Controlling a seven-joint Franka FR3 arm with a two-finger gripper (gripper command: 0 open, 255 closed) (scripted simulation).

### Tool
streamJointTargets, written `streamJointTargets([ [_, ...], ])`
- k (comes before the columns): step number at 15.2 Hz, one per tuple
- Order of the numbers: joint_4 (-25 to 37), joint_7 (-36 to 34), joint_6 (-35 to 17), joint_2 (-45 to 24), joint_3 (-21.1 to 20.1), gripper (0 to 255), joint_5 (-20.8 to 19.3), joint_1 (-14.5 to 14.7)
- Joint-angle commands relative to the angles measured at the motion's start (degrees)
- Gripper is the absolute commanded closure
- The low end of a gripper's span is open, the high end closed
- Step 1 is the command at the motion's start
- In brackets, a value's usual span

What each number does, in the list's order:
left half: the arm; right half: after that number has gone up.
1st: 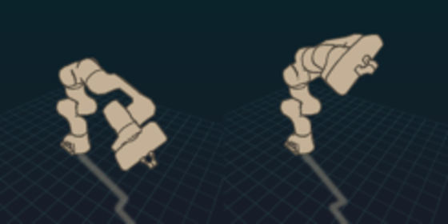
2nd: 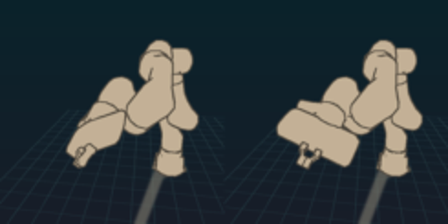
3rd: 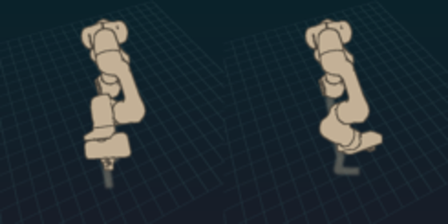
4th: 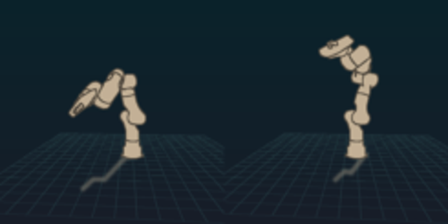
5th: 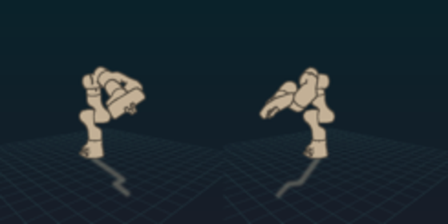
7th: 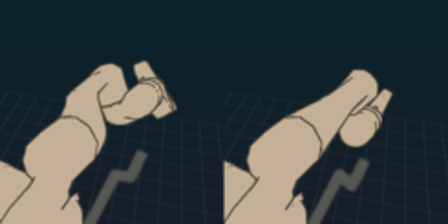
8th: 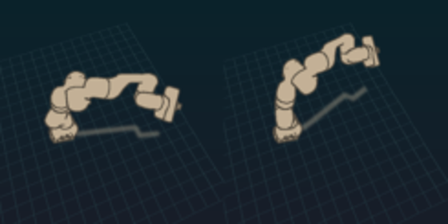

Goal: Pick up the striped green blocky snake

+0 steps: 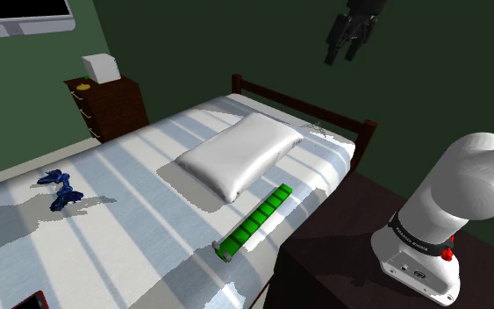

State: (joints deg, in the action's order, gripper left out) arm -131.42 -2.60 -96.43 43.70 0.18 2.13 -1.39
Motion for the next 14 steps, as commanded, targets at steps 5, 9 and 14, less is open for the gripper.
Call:
streamJointTargets([
  [5,-7.98,-8.93,-5.55,1.71,-3.94,0,1.79,-1.64],
  [9,-14.76,-17.95,-11.31,1.98,-8.35,0,4.16,-2.93],
  [14,-21.40,-29.48,-19.23,-0.25,-14.47,0,7.69,-4.04],
])
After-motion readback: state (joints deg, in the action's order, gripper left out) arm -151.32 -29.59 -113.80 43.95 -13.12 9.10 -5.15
